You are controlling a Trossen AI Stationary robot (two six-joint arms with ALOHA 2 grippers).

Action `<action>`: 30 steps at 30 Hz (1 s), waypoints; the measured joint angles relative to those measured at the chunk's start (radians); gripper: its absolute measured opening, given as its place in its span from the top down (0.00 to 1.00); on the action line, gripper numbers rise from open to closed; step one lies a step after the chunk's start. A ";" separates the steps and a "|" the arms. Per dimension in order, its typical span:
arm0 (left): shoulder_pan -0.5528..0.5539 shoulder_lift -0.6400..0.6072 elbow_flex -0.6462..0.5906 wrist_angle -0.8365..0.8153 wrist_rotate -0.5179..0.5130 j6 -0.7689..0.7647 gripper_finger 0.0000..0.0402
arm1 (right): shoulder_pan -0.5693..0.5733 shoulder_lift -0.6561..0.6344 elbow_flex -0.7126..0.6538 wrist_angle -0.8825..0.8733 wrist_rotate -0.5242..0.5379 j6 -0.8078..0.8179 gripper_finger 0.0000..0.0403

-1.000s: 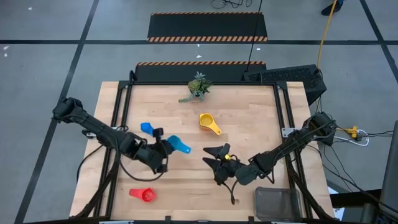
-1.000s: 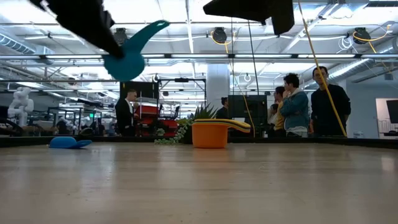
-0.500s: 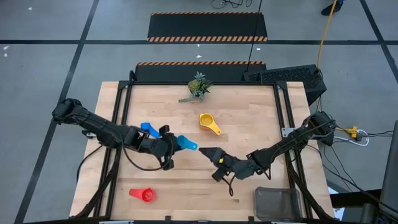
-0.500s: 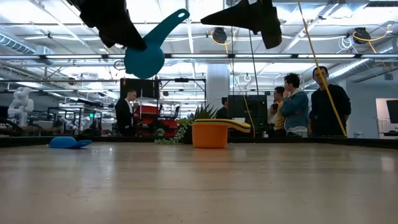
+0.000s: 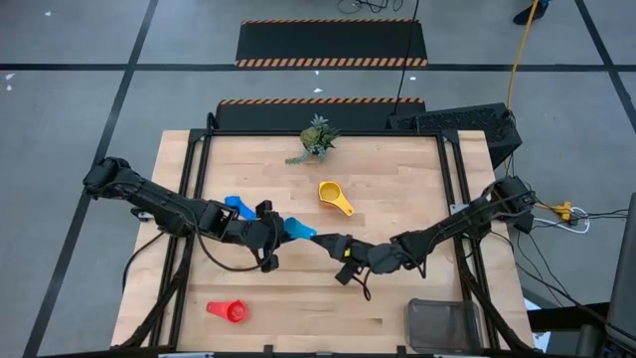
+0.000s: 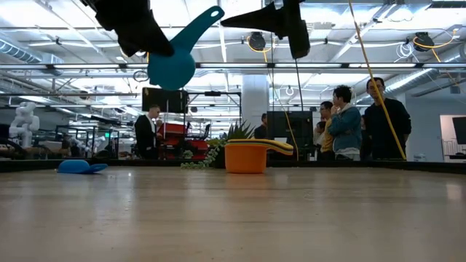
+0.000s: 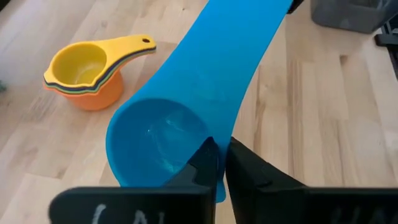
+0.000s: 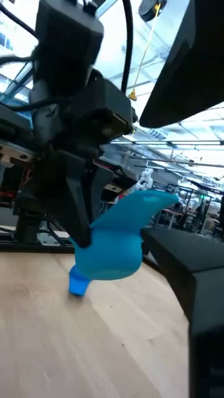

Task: Nest measuring cups in basket
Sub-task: Stack the light blue measuring cup on top of the yellow measuring cups

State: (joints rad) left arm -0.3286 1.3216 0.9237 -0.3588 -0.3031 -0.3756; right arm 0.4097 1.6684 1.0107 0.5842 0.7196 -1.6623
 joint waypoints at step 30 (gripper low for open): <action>0.016 0.000 -0.001 0.018 0.000 0.000 0.95 | -0.044 0.000 0.000 -0.005 -0.045 0.064 0.85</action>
State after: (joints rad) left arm -0.3126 1.3216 0.9230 -0.3412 -0.3035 -0.3752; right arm 0.3659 1.6684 1.0103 0.5789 0.6750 -1.5980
